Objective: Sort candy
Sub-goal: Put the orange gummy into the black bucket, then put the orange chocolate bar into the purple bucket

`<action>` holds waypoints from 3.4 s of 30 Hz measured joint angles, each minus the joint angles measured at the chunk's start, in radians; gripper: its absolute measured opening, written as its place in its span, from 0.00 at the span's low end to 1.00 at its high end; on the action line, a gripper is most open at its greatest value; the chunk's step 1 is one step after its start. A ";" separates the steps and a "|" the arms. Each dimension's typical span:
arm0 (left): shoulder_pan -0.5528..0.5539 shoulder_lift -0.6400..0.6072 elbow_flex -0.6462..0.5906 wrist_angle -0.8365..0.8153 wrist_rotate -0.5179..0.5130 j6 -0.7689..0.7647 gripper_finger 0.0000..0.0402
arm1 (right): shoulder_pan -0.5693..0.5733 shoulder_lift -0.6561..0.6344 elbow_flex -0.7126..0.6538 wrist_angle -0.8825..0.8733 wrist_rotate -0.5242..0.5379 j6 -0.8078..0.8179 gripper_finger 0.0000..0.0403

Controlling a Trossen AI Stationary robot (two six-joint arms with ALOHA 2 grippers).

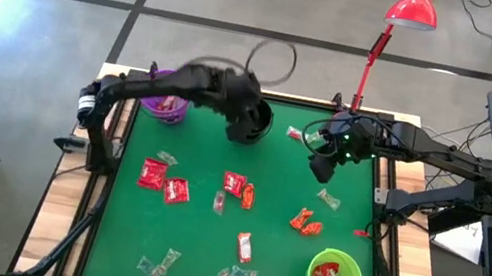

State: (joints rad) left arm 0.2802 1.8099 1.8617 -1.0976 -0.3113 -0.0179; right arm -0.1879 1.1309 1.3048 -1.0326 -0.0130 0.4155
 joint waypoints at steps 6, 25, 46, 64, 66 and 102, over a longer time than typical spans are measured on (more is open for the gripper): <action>0.102 0.001 0.080 0.043 0.121 0.107 0.00 | 0.000 0.000 0.000 0.014 0.017 0.038 0.33; 0.280 0.003 -0.114 0.159 0.557 0.258 0.00 | 0.000 0.000 0.000 0.052 0.074 0.170 0.33; 0.325 0.122 -0.187 0.214 0.662 0.320 0.00 | 0.000 0.007 0.000 0.096 0.095 0.281 0.33; 0.325 0.151 -0.054 0.071 0.660 0.387 0.27 | 0.000 0.064 0.000 0.099 0.147 0.268 0.33; 0.325 0.150 -0.024 -0.009 0.661 0.424 0.29 | 0.000 0.064 0.000 0.099 0.146 0.268 0.33; 0.159 -0.193 -0.233 -0.367 0.898 0.371 0.19 | 0.013 0.186 -0.001 0.096 -0.018 0.108 0.33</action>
State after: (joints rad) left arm 0.4394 1.6167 1.6283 -1.4650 0.5867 0.3535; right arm -0.1748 1.3170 1.3041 -0.9369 -0.0308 0.5230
